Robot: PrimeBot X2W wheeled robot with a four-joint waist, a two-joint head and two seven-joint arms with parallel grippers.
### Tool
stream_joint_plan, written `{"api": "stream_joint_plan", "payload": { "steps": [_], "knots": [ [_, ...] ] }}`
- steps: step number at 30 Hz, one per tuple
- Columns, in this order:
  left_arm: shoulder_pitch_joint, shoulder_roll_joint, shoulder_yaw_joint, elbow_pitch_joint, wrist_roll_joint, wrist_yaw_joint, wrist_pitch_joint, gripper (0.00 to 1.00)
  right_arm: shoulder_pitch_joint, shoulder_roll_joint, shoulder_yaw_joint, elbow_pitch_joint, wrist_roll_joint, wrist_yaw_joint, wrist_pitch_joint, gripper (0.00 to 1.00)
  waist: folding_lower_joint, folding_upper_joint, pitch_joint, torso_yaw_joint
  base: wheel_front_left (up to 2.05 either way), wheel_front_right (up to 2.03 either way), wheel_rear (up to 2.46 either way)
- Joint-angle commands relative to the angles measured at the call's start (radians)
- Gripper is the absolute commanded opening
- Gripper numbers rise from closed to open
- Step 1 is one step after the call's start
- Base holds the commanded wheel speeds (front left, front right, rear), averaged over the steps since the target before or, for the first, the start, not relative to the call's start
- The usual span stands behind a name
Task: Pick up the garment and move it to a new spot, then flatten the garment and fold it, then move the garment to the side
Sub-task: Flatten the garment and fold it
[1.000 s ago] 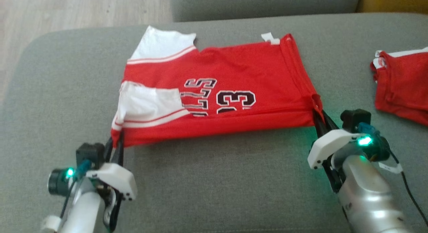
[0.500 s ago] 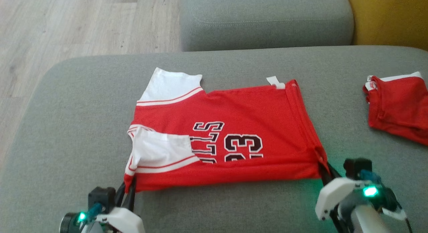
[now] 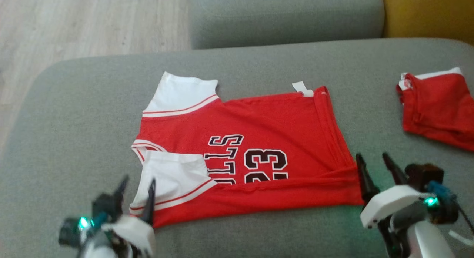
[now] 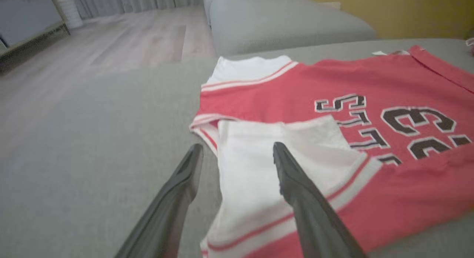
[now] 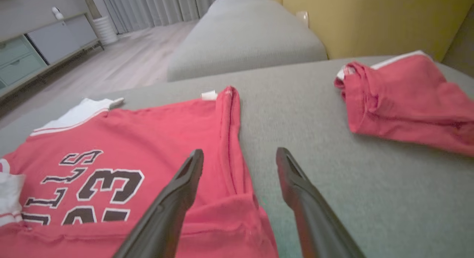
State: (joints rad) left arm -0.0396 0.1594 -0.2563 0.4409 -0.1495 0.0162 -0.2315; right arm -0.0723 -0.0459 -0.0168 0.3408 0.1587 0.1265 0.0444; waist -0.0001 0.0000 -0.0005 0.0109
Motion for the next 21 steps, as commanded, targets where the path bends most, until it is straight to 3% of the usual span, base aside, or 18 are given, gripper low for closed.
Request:
{"api": "stream_joint_plan", "payload": {
  "steps": [1,5,9,12,14,18,21],
  "knots": [
    [-0.093,0.026,0.039,-0.054,0.002,-0.002,-0.013,1.00,-0.044,-0.004,0.022,-0.061,0.005,0.004,-0.011,1.00,0.0001,0.0000,0.029,-0.016,0.00,0.00,0.00],
    [-0.222,0.072,0.064,-0.091,-0.007,-0.029,0.002,1.00,-0.104,-0.004,0.029,-0.164,0.011,0.004,0.007,1.00,0.0001,0.0000,0.093,-0.038,0.00,0.00,0.00],
    [-0.399,0.144,0.050,-0.080,-0.022,-0.109,0.087,1.00,-0.208,-0.004,0.045,-0.225,0.007,0.004,0.049,1.00,0.0001,0.0000,0.173,-0.076,0.00,0.00,0.00],
    [-0.537,0.210,0.014,-0.042,-0.053,-0.140,0.163,1.00,-0.296,-0.004,0.054,-0.248,-0.008,0.004,0.078,1.00,0.0001,0.0000,0.230,-0.102,0.00,0.00,0.00],
    [-0.620,0.256,-0.043,-0.002,-0.095,-0.145,0.217,1.00,-0.345,-0.004,0.063,-0.260,-0.007,0.004,0.095,1.00,0.0001,0.0000,0.270,-0.117,0.00,0.00,0.00],
    [-0.766,0.371,-0.241,0.044,-0.306,-0.146,0.340,1.00,-0.418,-0.004,0.082,-0.262,-0.004,0.004,0.118,1.00,0.0001,0.0000,0.343,-0.146,0.00,0.00,0.00],
    [-0.871,0.448,-0.345,0.076,-0.415,-0.147,0.376,1.00,-0.454,-0.004,0.092,-0.261,0.004,0.004,0.113,1.00,0.0001,0.0000,0.386,-0.164,0.00,0.00,0.00]
  ]
}}
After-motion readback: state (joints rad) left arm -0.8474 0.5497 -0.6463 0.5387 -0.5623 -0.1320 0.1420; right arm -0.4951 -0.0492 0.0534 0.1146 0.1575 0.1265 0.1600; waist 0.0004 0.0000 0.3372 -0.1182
